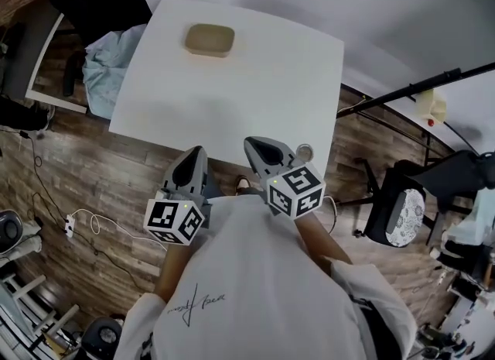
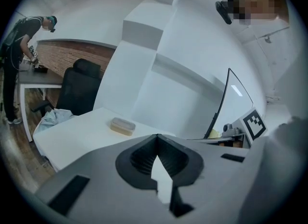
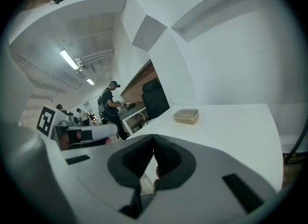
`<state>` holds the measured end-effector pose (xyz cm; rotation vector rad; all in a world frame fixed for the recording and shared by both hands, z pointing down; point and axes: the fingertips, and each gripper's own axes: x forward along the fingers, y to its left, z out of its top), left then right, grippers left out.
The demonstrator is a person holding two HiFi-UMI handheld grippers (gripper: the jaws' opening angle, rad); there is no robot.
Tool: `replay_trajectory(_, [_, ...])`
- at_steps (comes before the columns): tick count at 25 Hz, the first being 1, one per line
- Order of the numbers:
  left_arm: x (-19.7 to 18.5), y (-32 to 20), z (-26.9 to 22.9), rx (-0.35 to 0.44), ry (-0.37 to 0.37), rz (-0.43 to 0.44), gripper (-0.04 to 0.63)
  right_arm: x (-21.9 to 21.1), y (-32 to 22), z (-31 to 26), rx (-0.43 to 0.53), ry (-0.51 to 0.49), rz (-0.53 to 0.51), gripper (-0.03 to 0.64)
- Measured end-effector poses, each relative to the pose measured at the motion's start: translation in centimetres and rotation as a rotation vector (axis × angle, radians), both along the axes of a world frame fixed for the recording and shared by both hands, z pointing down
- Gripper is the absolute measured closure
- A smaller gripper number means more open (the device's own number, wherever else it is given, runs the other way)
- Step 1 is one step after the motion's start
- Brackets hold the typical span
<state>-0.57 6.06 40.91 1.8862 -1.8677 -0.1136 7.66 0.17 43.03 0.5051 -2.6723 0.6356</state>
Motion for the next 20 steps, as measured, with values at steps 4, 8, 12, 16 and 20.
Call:
replay_trajectory(4, [-2.3,-2.0,-0.4,-0.006,-0.012,0.041,0.588,-2.4,-1.8,0.2,-0.017,-0.004,0.033,0.607])
replay_trajectory(8, [-5.0,-3.7,-1.0,-0.007,-0.011,0.074,0.589,-4.9,-3.5,0.4,0.017,0.027,0.061,0.606])
replay_trajectory(12, [-7.2,-5.5,-1.3,-0.010,-0.016,0.123,0.588,-6.8,-5.0,0.5,0.053,0.070,0.100,0.606])
replay_trajectory(16, [-9.5,-7.7,-1.4,-0.013,-0.013,0.182,0.588,-8.6,-6.1,0.7,0.081,0.110,0.136,0.606])
replay_trajectory(20, [-11.2,-9.6,-0.8,-0.020,-0.010,0.236,0.588,-9.9,-7.1,1.5,0.039,0.107,0.194,0.607])
